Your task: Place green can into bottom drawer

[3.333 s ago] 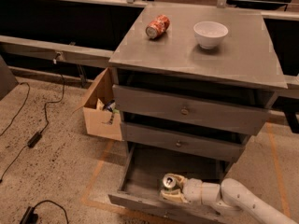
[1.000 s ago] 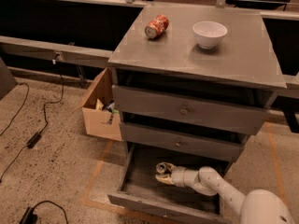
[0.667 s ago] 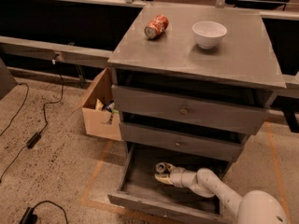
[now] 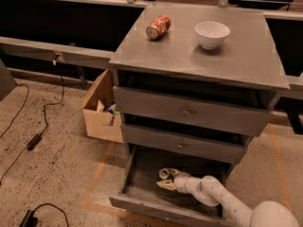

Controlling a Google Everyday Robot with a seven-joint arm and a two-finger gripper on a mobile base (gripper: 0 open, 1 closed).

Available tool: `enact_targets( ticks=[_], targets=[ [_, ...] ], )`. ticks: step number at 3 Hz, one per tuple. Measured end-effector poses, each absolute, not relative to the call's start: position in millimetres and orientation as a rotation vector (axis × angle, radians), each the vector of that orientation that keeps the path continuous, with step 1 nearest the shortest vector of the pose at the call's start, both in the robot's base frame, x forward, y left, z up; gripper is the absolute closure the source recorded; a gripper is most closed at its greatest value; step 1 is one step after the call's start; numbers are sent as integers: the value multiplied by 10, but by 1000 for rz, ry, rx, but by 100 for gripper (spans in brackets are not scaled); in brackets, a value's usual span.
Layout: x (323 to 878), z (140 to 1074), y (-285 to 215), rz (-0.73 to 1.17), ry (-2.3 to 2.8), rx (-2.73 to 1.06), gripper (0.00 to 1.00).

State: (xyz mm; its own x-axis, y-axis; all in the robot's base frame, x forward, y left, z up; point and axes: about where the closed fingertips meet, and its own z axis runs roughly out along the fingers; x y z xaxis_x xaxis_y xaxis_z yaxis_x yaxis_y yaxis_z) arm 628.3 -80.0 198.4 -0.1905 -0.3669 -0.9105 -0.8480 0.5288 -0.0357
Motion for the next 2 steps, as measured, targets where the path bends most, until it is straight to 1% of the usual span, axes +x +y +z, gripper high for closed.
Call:
enact_targets(
  ticks=[1,2],
  targets=[
    [6197,2061,-930,583,1793,-1004,0],
    [6083,2281,-1094,574,1794,-998,0]
  ],
)
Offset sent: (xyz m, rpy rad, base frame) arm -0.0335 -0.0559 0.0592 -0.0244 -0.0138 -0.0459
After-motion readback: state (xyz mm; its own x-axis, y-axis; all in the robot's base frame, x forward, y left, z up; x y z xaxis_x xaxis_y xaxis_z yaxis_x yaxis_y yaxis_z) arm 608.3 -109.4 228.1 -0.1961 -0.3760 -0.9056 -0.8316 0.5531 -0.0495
